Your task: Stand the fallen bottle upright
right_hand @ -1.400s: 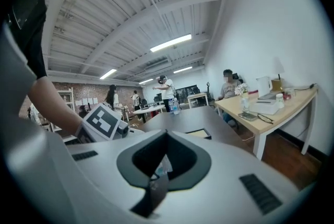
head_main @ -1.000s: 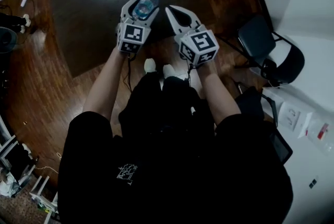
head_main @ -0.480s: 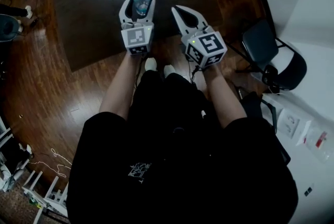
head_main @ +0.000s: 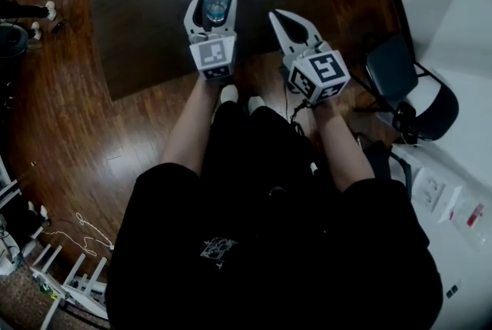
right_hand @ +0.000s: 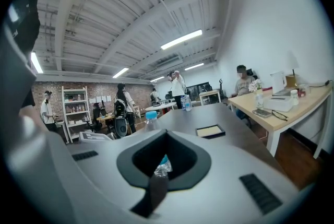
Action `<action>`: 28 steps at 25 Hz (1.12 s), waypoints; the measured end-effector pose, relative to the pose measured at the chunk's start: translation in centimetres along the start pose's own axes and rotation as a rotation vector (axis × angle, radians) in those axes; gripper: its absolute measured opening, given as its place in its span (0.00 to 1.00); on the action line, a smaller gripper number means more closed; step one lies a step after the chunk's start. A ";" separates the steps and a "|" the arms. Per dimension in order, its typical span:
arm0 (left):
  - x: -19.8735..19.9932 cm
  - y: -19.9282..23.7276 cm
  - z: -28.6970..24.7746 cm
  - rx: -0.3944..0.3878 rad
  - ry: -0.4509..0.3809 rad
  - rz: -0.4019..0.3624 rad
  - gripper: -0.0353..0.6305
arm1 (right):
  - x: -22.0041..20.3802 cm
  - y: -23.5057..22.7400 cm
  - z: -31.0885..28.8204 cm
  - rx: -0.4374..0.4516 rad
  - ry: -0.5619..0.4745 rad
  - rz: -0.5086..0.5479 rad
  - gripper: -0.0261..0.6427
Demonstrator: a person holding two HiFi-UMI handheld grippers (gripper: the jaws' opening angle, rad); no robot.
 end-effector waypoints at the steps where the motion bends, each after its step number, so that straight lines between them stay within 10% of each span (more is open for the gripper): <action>1: 0.0 0.1 0.1 0.004 0.004 -0.002 0.51 | 0.1 0.1 0.1 0.003 0.002 0.003 0.05; 13: 1.8 0.0 3.4 0.016 0.009 -0.042 0.53 | 1.1 1.3 0.6 0.020 -0.003 -0.003 0.05; 28: 10.2 -4.5 15.3 0.041 -0.042 -0.034 0.05 | 4.9 6.0 5.9 0.047 -0.110 -0.010 0.05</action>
Point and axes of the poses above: the fingertips, and each gripper's own axes: z backward along the fingers, y to its left, x out of its top, the point moved 3 cm from there along z, backward along the fingers, and after that the axes turned 15 degrees about z, right-handed, at the moved point
